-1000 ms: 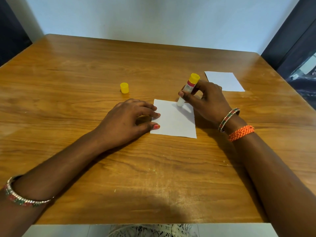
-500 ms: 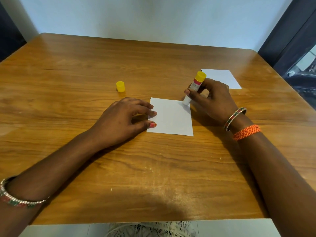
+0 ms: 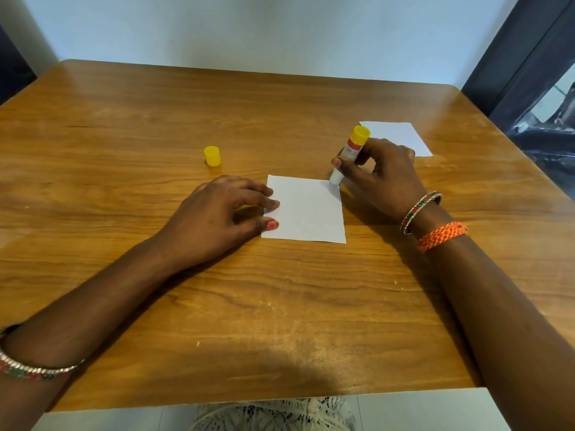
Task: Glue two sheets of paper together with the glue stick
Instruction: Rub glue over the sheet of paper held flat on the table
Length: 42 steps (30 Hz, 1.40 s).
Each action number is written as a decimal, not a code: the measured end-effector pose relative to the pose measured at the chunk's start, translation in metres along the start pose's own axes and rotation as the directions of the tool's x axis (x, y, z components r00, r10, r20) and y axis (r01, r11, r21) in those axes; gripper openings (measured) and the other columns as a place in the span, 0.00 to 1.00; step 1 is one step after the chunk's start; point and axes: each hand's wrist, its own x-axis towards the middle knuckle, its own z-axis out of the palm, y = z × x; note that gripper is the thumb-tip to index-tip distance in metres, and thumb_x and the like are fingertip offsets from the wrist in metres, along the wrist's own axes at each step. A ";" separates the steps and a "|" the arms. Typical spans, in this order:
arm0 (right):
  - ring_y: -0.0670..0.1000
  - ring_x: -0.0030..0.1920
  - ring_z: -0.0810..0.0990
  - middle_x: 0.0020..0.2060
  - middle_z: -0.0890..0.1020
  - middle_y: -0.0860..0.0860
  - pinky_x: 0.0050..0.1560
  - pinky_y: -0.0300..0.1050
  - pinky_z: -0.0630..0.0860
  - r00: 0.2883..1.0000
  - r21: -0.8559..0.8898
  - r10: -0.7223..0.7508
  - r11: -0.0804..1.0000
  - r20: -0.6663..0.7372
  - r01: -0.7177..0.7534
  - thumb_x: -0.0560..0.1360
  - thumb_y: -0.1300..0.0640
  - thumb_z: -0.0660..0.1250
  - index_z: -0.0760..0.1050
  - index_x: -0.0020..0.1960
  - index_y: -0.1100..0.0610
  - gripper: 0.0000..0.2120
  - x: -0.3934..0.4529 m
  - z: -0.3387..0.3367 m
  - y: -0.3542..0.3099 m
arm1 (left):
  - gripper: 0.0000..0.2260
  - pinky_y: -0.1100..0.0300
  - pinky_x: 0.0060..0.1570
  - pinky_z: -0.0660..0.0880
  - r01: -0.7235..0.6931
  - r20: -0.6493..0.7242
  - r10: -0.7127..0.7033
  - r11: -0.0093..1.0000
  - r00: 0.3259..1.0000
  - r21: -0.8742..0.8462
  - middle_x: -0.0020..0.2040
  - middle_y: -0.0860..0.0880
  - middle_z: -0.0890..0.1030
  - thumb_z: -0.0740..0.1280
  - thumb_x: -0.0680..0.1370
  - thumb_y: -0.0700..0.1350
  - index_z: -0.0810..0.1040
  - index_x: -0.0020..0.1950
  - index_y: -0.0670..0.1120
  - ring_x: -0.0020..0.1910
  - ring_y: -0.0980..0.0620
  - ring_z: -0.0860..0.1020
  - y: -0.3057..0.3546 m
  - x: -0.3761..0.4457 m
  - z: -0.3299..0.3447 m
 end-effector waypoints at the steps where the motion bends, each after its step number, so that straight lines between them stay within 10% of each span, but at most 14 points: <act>1: 0.48 0.47 0.70 0.48 0.80 0.54 0.54 0.48 0.57 1.000 -0.004 0.001 1.000 0.003 -0.001 0.74 0.44 0.63 0.78 0.50 0.56 0.16 0.000 0.000 0.000 | 0.16 0.49 0.57 0.72 0.001 -0.002 -0.001 1.000 1.000 -0.001 0.60 0.60 0.77 0.66 0.71 0.61 0.79 0.57 0.58 0.60 0.58 0.71 0.000 0.000 0.000; 42: 0.37 0.43 0.68 0.37 0.72 0.38 0.60 0.54 0.58 0.998 0.068 0.003 0.998 0.058 -0.007 0.73 0.45 0.64 0.74 0.45 0.47 0.07 -0.068 -0.020 -0.021 | 0.16 0.51 0.55 0.72 0.002 -0.019 -0.001 0.999 1.000 0.036 0.60 0.57 0.78 0.65 0.72 0.60 0.79 0.57 0.56 0.60 0.56 0.72 0.006 -0.002 0.000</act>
